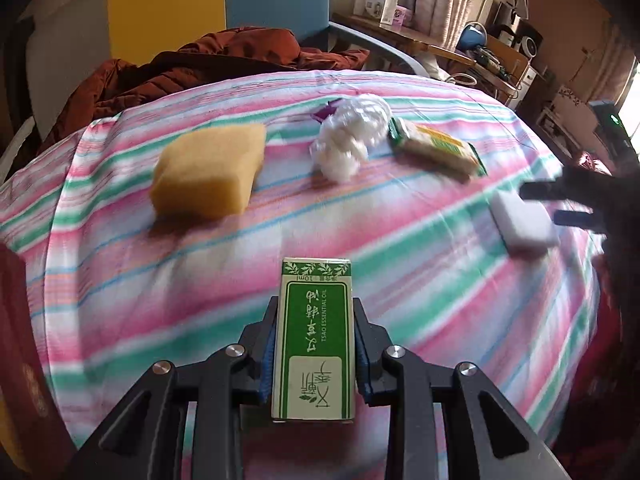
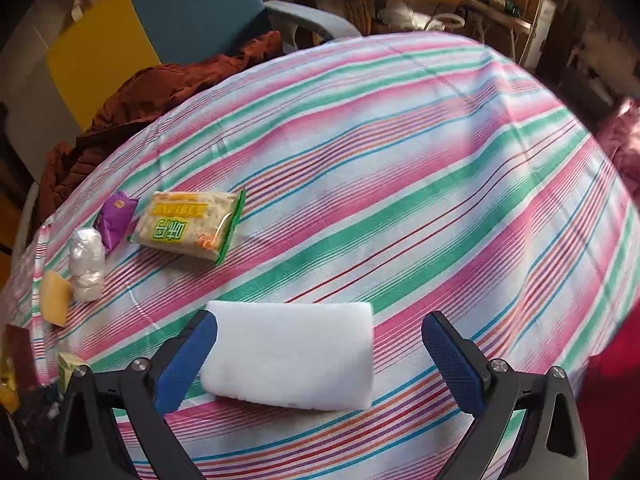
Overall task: Organize objects
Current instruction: 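Grasp the white melamine sponge with the right tool while the left holds the box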
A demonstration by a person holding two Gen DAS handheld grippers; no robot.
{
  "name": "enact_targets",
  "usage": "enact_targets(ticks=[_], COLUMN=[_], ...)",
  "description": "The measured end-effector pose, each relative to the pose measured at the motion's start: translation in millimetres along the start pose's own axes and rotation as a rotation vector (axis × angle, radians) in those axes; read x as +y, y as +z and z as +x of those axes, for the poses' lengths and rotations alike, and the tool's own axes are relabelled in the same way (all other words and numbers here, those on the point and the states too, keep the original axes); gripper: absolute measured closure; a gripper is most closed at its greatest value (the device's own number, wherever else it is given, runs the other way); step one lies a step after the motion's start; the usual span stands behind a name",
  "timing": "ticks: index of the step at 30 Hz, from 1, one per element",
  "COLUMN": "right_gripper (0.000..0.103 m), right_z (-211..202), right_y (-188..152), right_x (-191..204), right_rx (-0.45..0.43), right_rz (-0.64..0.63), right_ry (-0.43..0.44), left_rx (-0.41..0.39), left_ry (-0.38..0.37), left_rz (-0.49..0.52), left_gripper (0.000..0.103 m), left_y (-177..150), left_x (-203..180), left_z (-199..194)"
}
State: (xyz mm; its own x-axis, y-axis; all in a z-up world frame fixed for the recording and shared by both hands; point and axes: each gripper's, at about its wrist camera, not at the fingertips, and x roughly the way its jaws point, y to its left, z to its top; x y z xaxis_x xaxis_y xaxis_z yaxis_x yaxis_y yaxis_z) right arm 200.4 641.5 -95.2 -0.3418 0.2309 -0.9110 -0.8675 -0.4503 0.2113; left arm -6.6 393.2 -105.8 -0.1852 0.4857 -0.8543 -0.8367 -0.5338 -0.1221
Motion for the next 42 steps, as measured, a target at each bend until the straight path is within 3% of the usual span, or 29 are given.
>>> enact_targets(ticks=[4, 6, 8, 10, 14, 22, 29, 31, 34, 37, 42], right_gripper=[0.000, 0.000, 0.000, 0.000, 0.000, 0.000, 0.000, 0.000, 0.000, 0.015, 0.023], right_z=[9, 9, -1, -4, -3, -7, 5, 20, 36, 44, 40], right_y=[-7, -10, -10, -10, -9, -19, -20, -17, -14, -13, -14], right_x=[13, 22, 28, 24, 25, 59, 96, 104, 105, 99, 96], right_rx=[0.125, 0.187, 0.153, 0.130, 0.087, 0.020, 0.021, 0.071, 0.072, 0.085, 0.074], right_rz=[0.016, 0.019, -0.010, 0.002, -0.038, -0.265, -0.492, -0.529, -0.530, -0.511, -0.537], right_ry=[0.300, 0.523, 0.562, 0.534, 0.382, 0.164, -0.017, -0.015, -0.038, -0.005, -0.003], left_rx=[-0.014, -0.029, -0.038, -0.041, -0.046, -0.095, -0.119, -0.127, -0.130, -0.127, -0.120], left_ry=[-0.006, -0.003, -0.002, -0.007, -0.011, 0.011, -0.006, -0.006, -0.031, -0.055, -0.028], left_rz=[-0.001, 0.007, 0.012, 0.005, 0.000, 0.028, 0.029, 0.030, 0.006, -0.019, -0.012], left_gripper=[0.073, 0.073, 0.072, 0.072, 0.072, 0.072, 0.072, 0.072, 0.072, 0.072, 0.072], left_y=[-24, -35, -43, -45, -45, -51, -53, -54, -54, -54, -51], left_x=[6, 7, 8, 9, 10, 6, 9, 9, 13, 17, 14], left_z=[-16, -23, -27, -29, -27, -26, -26, -26, -26, -25, -23])
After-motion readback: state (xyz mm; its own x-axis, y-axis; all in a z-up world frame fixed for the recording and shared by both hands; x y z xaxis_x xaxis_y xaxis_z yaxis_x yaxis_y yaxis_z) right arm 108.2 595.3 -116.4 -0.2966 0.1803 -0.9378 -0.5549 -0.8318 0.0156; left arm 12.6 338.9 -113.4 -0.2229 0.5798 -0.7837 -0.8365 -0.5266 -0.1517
